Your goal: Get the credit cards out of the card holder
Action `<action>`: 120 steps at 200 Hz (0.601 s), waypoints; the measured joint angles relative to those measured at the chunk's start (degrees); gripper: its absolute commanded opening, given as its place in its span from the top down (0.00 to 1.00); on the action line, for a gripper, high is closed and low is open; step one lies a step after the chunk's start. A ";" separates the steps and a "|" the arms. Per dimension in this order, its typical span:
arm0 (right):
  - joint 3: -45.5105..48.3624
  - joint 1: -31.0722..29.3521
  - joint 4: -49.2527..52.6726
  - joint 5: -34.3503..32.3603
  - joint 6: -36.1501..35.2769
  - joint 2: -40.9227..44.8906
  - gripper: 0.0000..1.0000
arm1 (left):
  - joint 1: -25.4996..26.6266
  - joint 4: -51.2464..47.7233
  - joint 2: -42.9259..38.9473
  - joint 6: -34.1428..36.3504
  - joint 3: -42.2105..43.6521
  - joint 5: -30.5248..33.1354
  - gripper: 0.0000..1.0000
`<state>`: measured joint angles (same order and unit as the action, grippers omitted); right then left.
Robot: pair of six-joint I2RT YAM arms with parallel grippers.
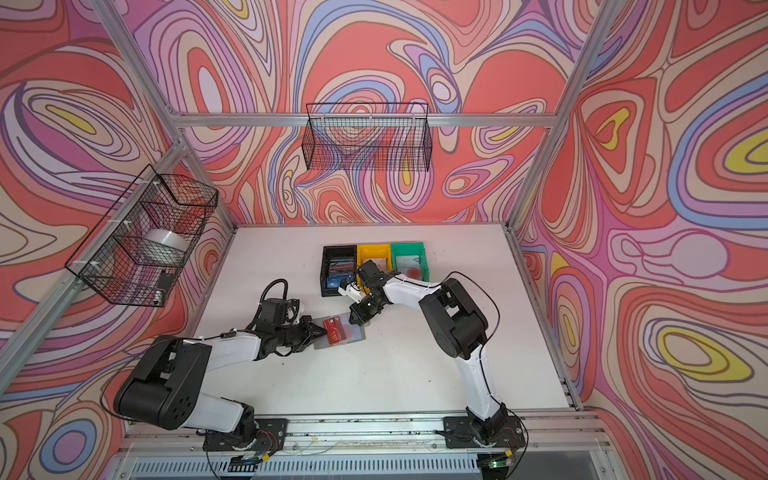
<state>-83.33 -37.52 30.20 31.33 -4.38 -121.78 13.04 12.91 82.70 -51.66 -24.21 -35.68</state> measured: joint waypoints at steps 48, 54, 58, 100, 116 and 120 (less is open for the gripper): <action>-0.22 0.22 1.01 0.92 -0.02 0.00 1.00 | -1.90 -4.74 -5.64 1.64 0.26 0.94 1.00; -0.26 0.28 1.44 1.31 -0.02 0.00 1.00 | -1.90 -5.05 -6.01 1.75 0.26 1.03 1.00; -0.28 0.33 1.79 1.60 -0.02 0.00 1.00 | -1.90 -5.20 -6.19 1.77 0.26 1.05 1.00; -1.09 1.14 6.16 7.93 -0.66 -0.02 1.00 | -1.90 -6.34 -7.93 1.75 0.26 1.18 1.00; -2.05 1.90 7.15 11.06 -0.92 -0.02 1.00 | -1.90 -6.73 -8.90 1.75 0.26 1.22 1.00; -2.25 2.16 7.26 11.89 -1.01 -0.02 1.00 | -1.90 -6.82 -9.18 1.75 0.26 1.22 1.00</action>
<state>-85.58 -35.35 37.45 43.22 -5.39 -121.80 11.14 6.09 73.52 -49.91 -23.94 -34.46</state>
